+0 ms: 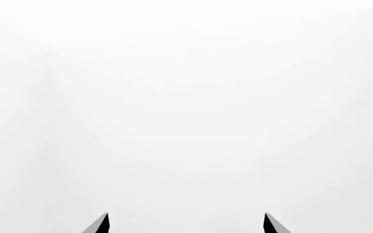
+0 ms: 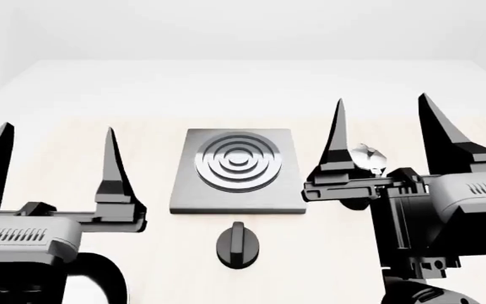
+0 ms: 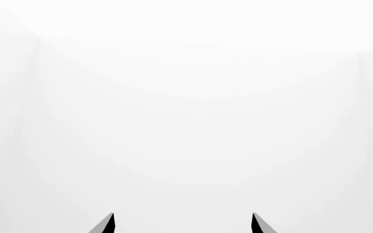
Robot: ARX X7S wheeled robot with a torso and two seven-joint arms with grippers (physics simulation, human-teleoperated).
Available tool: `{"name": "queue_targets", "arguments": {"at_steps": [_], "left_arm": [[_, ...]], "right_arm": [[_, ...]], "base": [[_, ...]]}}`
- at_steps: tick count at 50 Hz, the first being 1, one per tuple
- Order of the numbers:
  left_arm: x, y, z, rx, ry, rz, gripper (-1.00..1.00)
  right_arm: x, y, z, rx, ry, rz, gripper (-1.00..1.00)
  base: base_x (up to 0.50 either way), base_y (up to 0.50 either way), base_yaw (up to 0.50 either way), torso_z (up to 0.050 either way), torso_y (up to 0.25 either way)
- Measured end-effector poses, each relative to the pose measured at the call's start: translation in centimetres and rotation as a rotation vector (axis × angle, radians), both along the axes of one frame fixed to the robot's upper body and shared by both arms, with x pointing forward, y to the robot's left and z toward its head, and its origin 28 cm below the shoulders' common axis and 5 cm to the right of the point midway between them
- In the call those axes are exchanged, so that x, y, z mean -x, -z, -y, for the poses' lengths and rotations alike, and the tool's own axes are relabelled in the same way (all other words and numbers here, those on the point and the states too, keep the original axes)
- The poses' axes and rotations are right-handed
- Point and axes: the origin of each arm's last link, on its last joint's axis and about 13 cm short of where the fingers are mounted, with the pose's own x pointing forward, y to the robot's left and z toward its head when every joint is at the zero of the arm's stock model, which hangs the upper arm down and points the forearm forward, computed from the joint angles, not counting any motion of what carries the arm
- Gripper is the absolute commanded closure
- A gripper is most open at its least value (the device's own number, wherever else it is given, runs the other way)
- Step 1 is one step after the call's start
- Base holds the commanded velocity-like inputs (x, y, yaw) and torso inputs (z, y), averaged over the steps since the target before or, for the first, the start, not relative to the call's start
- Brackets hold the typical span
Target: Turn on the stove and put the moka pot on it.
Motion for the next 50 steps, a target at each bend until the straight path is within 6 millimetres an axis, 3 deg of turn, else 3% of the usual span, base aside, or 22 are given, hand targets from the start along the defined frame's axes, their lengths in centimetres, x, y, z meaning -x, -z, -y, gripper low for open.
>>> {"name": "queue_targets", "arguments": {"at_steps": [11,30,50], "left_arm": [[-2.0,1.8,0.5,0.039,0.068,-0.154,-1.00],[-5.5,6.8,1.5,0.099,0.188,-0.450,-1.00],[-6.7,10.7,3.3,0.108,0.282,-0.622,-1.00]], "right_arm": [[0.2,-0.3,-0.1,-0.001,-0.005,0.009,-1.00],[0.4,-0.5,-0.1,-0.005,-0.011,0.014,-1.00],[0.4,-0.7,-0.1,-0.005,-0.016,0.016,-1.00]], "base": [[0.00,0.00,0.00,0.000,0.000],[0.00,0.00,0.00,0.000,0.000],[0.00,0.00,0.00,0.000,0.000]]}}
